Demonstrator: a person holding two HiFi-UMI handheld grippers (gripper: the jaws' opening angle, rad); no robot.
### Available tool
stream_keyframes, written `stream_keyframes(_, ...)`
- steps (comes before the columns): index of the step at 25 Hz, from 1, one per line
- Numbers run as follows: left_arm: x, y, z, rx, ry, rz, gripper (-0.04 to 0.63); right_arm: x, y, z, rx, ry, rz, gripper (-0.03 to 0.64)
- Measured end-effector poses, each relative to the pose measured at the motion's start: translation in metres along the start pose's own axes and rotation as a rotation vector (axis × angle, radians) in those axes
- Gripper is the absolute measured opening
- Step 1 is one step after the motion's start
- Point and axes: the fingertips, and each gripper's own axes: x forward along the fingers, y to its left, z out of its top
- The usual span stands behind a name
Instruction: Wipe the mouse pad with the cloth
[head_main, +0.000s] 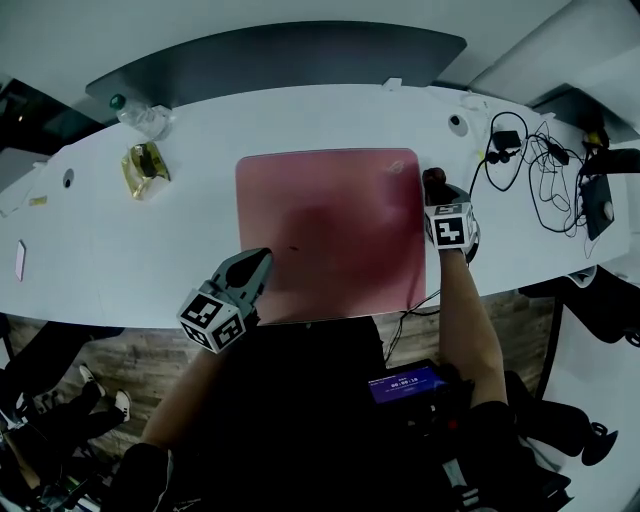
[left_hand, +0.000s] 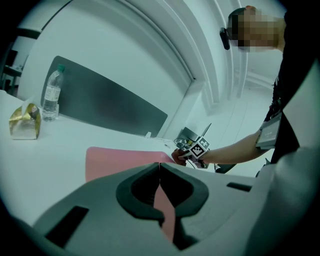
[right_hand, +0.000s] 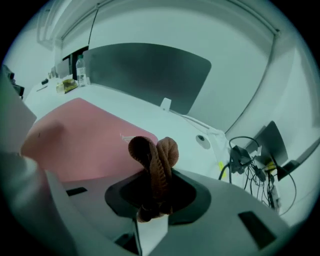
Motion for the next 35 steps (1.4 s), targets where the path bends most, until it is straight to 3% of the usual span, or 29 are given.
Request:
stream_keyframes(3, -0.009, 0.006, -0.003, -0.008, 0.003, 0.017, 0.009, 0.009, 0.013, 0.007, -0.044, 0.012, 0.021, 0.115)
stream_keyframes(9, -0.024, 0.017, -0.009, -0.015, 0.010, 0.033, 0.009, 0.016, 0.041, 0.023, -0.006, 0.013, 0.054, 0.115)
stream_keyframes(17, -0.047, 0.029, -0.012, -0.026, -0.003, 0.043, 0.009, 0.016, 0.099, 0.052, -0.057, -0.010, 0.129, 0.115)
stream_keyframes(35, -0.103, 0.071, -0.015, -0.078, -0.059, 0.100, 0.009, 0.013, 0.230, 0.131, 0.057, -0.085, 0.365, 0.115)
